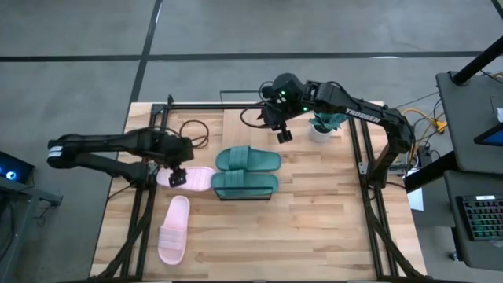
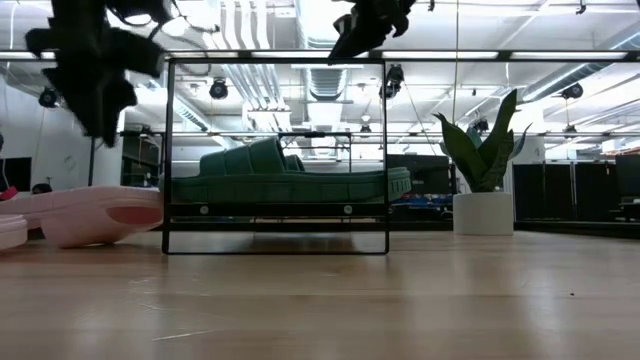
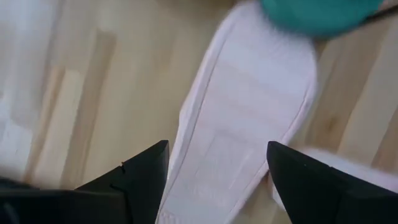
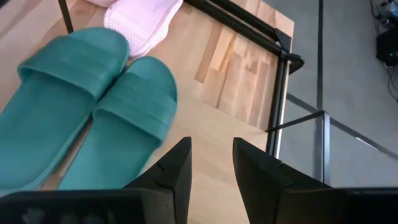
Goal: Pick and place slides into the shelf
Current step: Put the top pink slipper on the shelf
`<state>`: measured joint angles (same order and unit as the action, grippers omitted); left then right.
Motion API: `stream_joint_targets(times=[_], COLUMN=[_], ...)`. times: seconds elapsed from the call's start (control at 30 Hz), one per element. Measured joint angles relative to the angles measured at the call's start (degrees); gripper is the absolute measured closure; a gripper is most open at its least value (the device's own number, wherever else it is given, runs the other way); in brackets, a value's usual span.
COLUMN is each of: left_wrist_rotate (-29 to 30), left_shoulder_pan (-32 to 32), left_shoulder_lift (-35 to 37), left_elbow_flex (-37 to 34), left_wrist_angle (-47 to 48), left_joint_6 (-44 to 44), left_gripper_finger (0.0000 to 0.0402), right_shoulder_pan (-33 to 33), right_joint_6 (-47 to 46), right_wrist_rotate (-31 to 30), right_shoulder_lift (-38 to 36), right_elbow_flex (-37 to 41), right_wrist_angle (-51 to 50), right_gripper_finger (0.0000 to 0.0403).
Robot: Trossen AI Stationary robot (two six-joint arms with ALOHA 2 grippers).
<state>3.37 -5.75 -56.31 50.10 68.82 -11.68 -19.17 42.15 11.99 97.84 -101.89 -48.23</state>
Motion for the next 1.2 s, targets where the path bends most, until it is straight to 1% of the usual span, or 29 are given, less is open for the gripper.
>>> stream_joint_targets(times=[0.07,0.27,0.4,0.5,0.57,0.63,0.7,0.8,0.87,0.93,1.03,1.1,1.2], left_wrist_rotate=[-0.04,-0.13,0.56,5.05,7.42,8.36,6.68,2.19,0.61,0.1,-1.01,-1.85,-1.28], left_shoulder_pan=[0.21,1.61,3.08,5.14,5.9,5.94,5.18,2.29,0.32,-0.38,0.9,3.34,7.39], left_shoulder_lift=[-1.66,-6.17,-8.85,-10.21,-10.41,-9.25,-7.64,-5.27,-4.11,-3.56,-3.57,-4.17,-5.15], left_elbow_flex=[0.47,0.96,0.77,0.75,0.68,0.11,-0.38,-0.58,-0.28,0.34,0.96,1.51,1.9], left_wrist_angle=[4.54,15.5,16.7,16.69,15.76,11.26,4.9,-2.52,-4.18,-4.2,-3.98,-4.53,-4.79], left_joint_6=[-0.28,-7.38,-10.38,-9.85,-8.18,-6.13,-3.06,1.72,2.24,1.47,-1.5,-3.25,-4.46], left_gripper_finger=[0.0146,0.0146,0.0146,0.0146,0.0146,0.0146,0.0146,0.0146,0.0146,0.0146,0.0146,0.0146,0.0146], right_shoulder_pan=[-0.02,-0.66,-1.26,-1.65,-1.89,-2.08,-2.16,-2.24,-2.24,-2.24,-2.24,-2.29,-2.44], right_joint_6=[0.28,0.26,0.28,0.28,0.26,0.27,0.12,0.07,0.06,0.05,-0.11,-0.09,0.31], right_wrist_rotate=[0.0,0.01,0.0,0.0,0.0,0.0,0.0,0.0,0.0,0.0,0.0,0.0,0.0], right_shoulder_lift=[0.0,0.01,0.0,0.02,0.02,0.03,0.04,0.13,0.22,0.22,0.22,0.22,0.22], right_elbow_flex=[0.25,0.35,0.35,0.35,0.35,0.35,0.35,0.35,0.35,0.35,0.35,0.35,0.35], right_wrist_angle=[0.07,0.75,1.68,2.89,3.27,3.39,3.39,3.39,3.37,3.31,3.27,3.26,3.45], right_gripper_finger=[0.0296,0.0296,0.0296,0.0296,0.0296,0.0296,0.0296,0.0296,0.0296,0.0296,0.0296,0.0296,0.0296])
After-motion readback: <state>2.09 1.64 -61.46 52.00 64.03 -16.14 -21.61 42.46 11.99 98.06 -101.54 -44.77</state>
